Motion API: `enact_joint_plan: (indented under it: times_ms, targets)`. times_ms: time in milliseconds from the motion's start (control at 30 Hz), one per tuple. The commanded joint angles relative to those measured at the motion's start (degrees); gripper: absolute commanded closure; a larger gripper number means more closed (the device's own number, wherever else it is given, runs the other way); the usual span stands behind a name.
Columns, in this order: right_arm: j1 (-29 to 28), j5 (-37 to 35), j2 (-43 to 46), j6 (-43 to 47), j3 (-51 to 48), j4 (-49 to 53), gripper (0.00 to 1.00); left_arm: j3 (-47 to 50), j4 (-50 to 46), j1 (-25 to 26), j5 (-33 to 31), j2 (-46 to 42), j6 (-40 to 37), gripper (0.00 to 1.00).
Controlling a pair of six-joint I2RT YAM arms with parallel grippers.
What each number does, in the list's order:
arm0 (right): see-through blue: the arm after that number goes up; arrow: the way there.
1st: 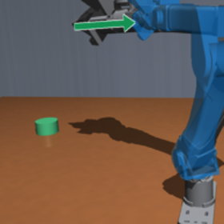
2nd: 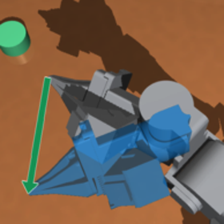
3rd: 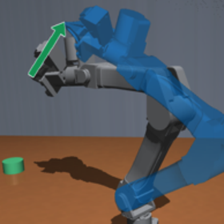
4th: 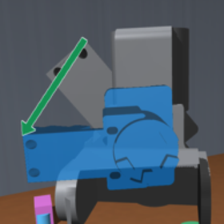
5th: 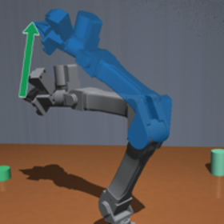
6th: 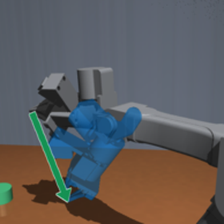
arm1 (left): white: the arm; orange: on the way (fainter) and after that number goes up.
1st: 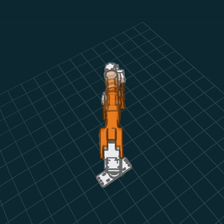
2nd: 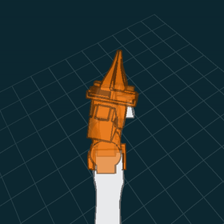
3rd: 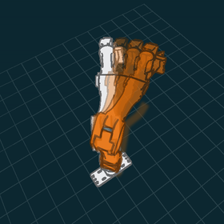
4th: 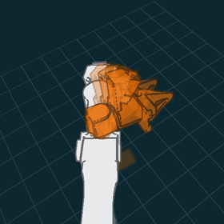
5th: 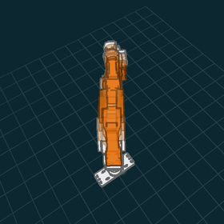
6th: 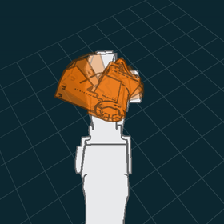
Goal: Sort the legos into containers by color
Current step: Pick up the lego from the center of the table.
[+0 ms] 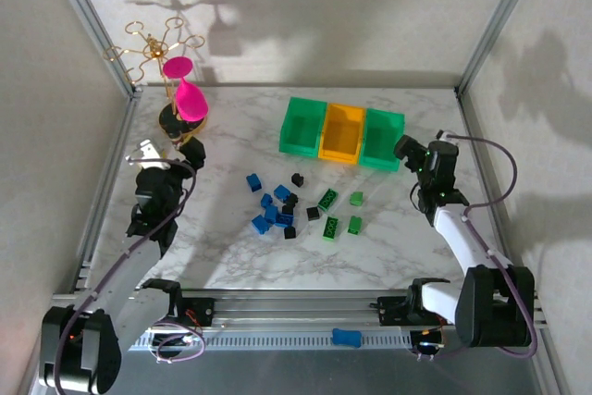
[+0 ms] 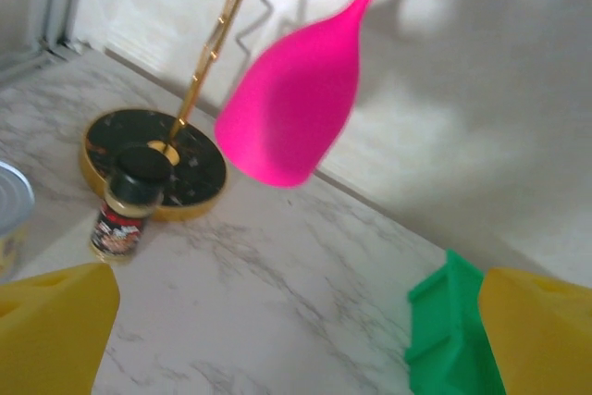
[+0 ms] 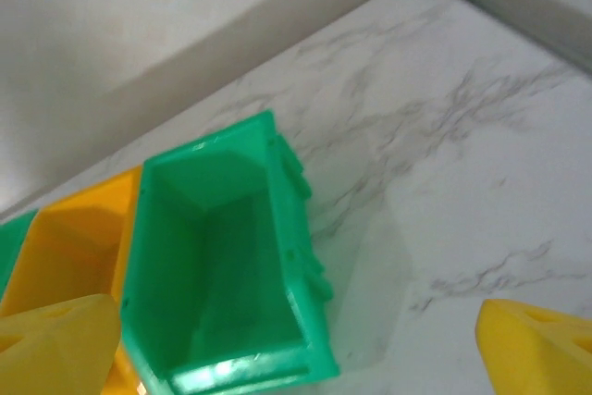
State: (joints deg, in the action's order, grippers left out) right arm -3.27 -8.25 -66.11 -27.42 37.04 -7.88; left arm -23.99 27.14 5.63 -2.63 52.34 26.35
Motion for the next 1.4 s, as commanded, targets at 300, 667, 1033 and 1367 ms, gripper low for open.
enact_joint_plan:
  times_ms: [300,667,1033,1367]
  targets:
    - [-17.48,-1.02,-3.08,-4.52,5.64,25.63,0.01,1.31,-10.06,23.06,-0.08,-3.33,4.18,0.01]
    - [-24.28,-2.5,-10.85,-4.19,3.77,23.63,0.14,-2.22,-6.39,39.45,-10.11,7.04,6.21,0.01]
    - [-25.74,-4.16,-18.25,-2.49,6.01,20.29,0.37,-7.42,-5.9,42.76,-12.11,15.16,5.82,0.01]
    - [-26.97,-5.18,-23.14,-1.94,8.49,19.65,0.52,-7.83,-7.23,42.8,-13.23,14.75,5.56,0.01]
